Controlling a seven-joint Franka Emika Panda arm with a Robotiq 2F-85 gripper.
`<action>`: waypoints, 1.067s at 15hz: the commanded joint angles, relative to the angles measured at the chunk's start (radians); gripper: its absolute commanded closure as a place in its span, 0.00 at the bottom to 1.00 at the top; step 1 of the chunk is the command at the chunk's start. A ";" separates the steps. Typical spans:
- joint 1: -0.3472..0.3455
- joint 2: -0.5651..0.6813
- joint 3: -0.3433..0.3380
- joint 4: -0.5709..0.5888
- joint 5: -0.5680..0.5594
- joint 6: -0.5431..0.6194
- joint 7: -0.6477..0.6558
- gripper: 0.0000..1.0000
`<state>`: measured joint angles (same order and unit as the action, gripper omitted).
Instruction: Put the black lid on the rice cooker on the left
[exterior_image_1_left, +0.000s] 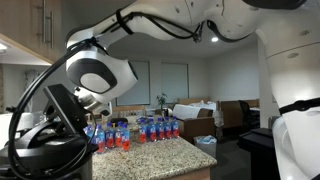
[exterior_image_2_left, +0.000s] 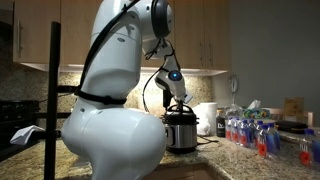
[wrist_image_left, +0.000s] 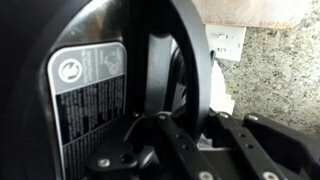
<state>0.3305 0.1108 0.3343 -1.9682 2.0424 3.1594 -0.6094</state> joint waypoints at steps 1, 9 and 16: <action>0.057 0.070 -0.006 0.066 0.013 0.106 -0.134 0.94; 0.157 0.121 -0.081 0.130 -0.039 0.212 -0.101 0.94; 0.194 0.124 -0.049 0.068 -0.389 0.348 0.308 0.93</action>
<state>0.4902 0.2158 0.3147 -1.9094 1.6711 3.4498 -0.3404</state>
